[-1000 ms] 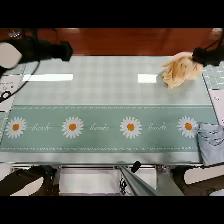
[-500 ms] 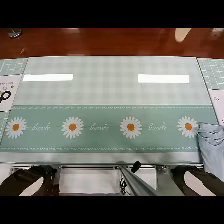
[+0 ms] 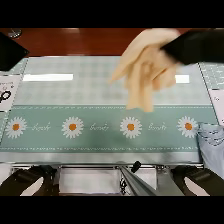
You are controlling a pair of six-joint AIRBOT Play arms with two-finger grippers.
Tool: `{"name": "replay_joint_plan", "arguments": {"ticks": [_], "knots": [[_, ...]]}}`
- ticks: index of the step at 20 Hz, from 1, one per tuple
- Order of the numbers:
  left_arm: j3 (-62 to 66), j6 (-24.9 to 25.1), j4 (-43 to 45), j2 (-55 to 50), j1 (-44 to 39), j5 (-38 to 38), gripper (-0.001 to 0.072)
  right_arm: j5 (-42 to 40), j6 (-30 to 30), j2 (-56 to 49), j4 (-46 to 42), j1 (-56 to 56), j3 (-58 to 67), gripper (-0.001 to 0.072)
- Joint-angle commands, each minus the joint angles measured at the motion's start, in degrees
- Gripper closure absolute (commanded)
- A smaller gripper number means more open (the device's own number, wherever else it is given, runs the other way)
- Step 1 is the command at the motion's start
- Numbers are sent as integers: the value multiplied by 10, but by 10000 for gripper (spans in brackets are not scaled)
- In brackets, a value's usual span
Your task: Fold the shirts.
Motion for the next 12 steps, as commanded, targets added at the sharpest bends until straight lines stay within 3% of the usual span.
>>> {"name": "replay_joint_plan", "arguments": {"ticks": [1, 4, 7, 8, 10, 11, 12], "knots": [[-43, -2, 0, 1, 0, -17, 34, -71, 29, 1, -41, 136, -146, 683], [-99, -2, -4, 1, 0, -17, 33, -94, 83, -22, -104, 204, -269, 683], [-170, -2, -35, 2, 0, -20, 34, -158, 106, -57, -51, 220, -325, 682], [-191, -2, -50, 2, 0, -23, 34, -167, 105, -65, -48, 220, -325, 649], [-228, -1, -70, 2, 0, -22, 33, -188, 104, -62, -53, 214, -324, 276], [-244, -1, -77, 2, 0, -22, 33, -183, 103, -53, -57, 205, -322, 205], [-261, -1, -84, 2, 0, -21, 33, -170, 101, -41, -67, 192, -318, 205]]}}
